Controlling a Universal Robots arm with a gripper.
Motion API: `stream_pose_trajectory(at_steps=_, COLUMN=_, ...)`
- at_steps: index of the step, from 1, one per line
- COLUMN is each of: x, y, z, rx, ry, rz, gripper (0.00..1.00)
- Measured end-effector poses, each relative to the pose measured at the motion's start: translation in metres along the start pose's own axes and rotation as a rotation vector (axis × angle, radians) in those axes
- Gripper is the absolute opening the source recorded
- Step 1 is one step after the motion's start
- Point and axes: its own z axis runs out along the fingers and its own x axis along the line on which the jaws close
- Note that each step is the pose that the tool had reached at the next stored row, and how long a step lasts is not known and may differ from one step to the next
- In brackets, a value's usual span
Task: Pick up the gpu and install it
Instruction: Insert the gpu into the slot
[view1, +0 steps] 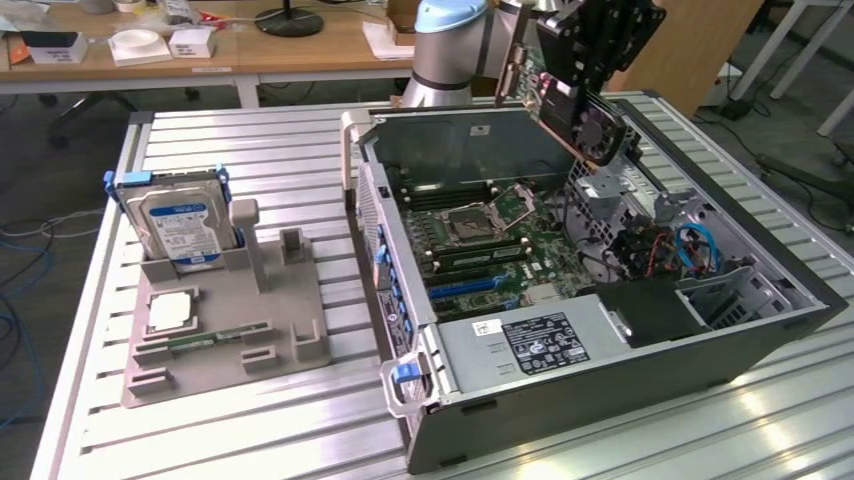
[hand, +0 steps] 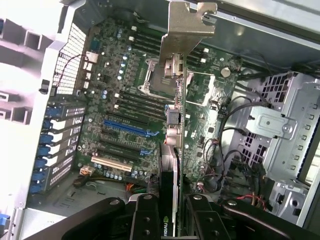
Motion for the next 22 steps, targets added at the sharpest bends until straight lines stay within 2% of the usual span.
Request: stream_pose_trajectory(at_steps=22, x=0.0006, y=-0.0001, z=0.0, rx=-0.0031, ry=-0.0051, rz=-0.141, gripper=0.27)
